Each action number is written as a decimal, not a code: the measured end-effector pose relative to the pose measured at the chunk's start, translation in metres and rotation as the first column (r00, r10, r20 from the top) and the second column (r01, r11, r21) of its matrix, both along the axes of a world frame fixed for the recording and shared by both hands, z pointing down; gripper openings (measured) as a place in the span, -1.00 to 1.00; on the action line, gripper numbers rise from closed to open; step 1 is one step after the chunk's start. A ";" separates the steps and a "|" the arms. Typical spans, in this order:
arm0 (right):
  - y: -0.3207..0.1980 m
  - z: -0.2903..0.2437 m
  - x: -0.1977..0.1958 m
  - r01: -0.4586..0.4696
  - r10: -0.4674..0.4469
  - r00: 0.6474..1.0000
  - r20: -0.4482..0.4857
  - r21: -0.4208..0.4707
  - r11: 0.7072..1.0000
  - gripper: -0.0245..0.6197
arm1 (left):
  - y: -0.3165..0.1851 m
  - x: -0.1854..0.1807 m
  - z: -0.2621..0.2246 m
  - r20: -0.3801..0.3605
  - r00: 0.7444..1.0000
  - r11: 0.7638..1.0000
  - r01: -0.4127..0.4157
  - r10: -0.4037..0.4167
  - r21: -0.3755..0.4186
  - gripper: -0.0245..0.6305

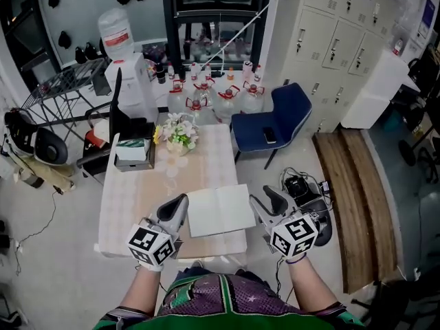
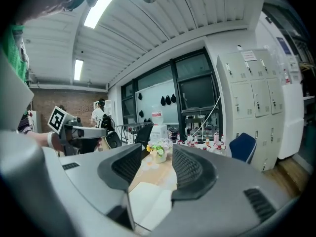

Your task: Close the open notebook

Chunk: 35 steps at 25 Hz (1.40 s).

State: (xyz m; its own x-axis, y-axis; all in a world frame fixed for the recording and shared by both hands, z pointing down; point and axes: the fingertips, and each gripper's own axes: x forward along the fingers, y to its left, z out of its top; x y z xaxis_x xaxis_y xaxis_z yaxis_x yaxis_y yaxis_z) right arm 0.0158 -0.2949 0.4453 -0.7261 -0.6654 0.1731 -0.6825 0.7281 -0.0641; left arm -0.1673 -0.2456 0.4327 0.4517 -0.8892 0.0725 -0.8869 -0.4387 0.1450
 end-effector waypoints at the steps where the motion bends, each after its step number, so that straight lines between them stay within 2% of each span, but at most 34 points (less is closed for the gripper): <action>1: 0.001 0.007 -0.001 0.005 -0.005 1.000 -0.013 -0.019 1.000 -0.37 | 0.000 0.002 0.002 -0.001 1.000 1.000 -0.009 0.009 -0.005 -0.87; 9: 0.005 0.083 0.006 0.009 -0.022 0.998 -0.063 -0.199 0.980 -0.37 | 0.008 0.016 0.020 0.005 0.999 0.998 -0.046 0.046 -0.043 -0.87; 19: -0.001 0.164 0.022 -0.031 -0.018 0.990 -0.141 -0.340 0.940 -0.37 | 0.017 0.020 0.040 0.016 0.999 0.995 -0.037 0.039 -0.090 -0.87; 28: -0.002 0.242 0.032 -0.052 -0.042 0.981 -0.191 -0.460 0.886 -0.37 | 0.016 0.034 0.055 0.032 0.999 0.991 -0.038 0.042 -0.127 -0.87; 35: -0.017 0.289 0.044 -0.078 0.002 0.991 -0.131 -0.581 0.810 -0.37 | 0.011 0.049 0.061 0.036 0.998 0.988 -0.038 0.044 -0.152 -0.87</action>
